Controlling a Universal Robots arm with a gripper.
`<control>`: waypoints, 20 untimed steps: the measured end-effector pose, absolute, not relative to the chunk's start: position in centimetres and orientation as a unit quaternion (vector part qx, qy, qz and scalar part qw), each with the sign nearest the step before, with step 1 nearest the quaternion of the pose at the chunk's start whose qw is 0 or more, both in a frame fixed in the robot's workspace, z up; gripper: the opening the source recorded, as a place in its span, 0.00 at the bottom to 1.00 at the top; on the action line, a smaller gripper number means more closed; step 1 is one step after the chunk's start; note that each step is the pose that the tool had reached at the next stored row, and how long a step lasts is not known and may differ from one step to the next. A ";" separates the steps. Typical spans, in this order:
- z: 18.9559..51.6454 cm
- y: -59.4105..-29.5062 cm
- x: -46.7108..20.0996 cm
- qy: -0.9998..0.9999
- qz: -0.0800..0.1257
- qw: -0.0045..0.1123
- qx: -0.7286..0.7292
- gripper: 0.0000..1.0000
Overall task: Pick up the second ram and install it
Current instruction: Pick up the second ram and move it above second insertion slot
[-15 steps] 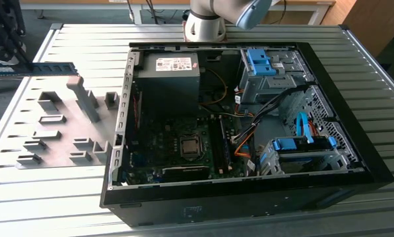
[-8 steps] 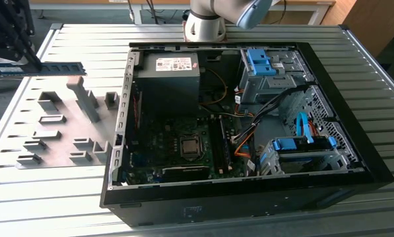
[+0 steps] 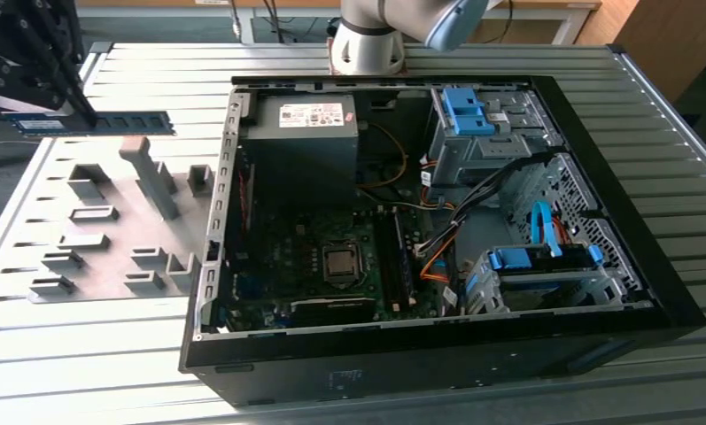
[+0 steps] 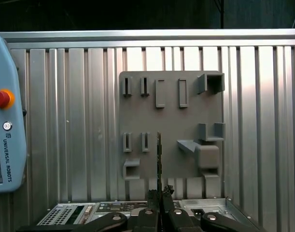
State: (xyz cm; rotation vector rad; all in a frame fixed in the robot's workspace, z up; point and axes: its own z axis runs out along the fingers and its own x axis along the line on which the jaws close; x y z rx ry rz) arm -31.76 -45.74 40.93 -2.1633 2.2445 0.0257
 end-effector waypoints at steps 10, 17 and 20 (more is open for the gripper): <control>40.9 -45.7 -29.6 0.720 0.008 0.012 -0.694 0.14; 40.9 -45.7 -28.3 0.720 0.008 0.012 -0.694 0.14; 40.9 -45.7 -27.8 0.720 0.008 0.012 -0.694 0.14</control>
